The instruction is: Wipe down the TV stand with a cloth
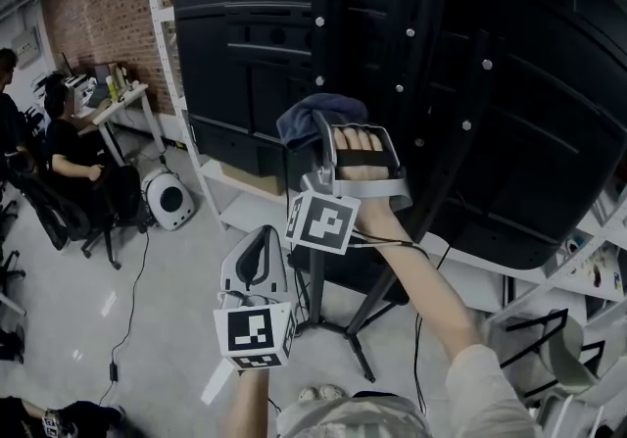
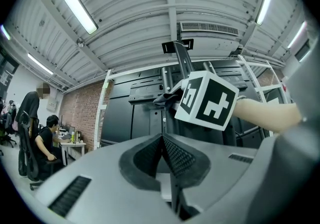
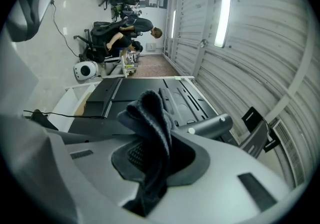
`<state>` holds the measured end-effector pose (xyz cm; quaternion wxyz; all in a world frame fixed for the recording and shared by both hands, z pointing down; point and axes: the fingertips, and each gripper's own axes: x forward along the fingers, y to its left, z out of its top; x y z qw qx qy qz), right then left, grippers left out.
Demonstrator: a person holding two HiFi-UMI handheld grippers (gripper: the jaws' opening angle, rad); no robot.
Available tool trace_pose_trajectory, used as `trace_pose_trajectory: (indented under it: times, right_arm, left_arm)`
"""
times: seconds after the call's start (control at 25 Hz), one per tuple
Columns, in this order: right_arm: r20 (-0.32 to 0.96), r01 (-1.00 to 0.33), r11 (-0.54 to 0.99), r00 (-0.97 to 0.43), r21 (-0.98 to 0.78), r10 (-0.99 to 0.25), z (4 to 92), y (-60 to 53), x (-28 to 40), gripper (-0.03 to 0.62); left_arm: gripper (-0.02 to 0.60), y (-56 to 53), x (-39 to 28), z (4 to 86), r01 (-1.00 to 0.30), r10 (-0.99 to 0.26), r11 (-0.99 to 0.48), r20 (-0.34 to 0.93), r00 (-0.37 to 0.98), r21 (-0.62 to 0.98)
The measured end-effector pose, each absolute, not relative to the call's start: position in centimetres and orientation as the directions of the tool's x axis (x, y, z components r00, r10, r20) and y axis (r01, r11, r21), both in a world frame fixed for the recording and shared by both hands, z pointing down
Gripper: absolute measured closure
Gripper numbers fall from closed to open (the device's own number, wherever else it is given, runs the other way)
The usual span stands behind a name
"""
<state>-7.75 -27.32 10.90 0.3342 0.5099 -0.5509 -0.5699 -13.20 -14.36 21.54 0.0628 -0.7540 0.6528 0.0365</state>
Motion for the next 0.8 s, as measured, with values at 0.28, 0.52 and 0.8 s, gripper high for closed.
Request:
trace_pose_trajectory:
  times: [0.28,0.52,0.8]
  right_arm:
    - [-0.158,-0.175,-0.112,-0.275,0.978,-0.948,14.0,-27.1,-8.4,0.537]
    - [-0.14,-0.164,-0.096,-0.285,0.982,-0.948,16.1,-27.1,-8.5,0.537]
    - [-0.103,-0.159,-0.059,-0.285,0.986,-0.953,19.6,-27.0,-8.5,0.537]
  left_arm:
    - [0.568,-14.0,-14.3,22.6,-0.994,-0.987,-0.103,-0.119,0.107,-0.035]
    - [0.568,-14.2,-14.8,23.7,-0.996,-0.992,-0.086,-0.094,0.088,-0.031]
    - [0.566,-14.4,-15.2,25.9,-0.997,-0.997,-0.07,-0.045,0.07,-0.019]
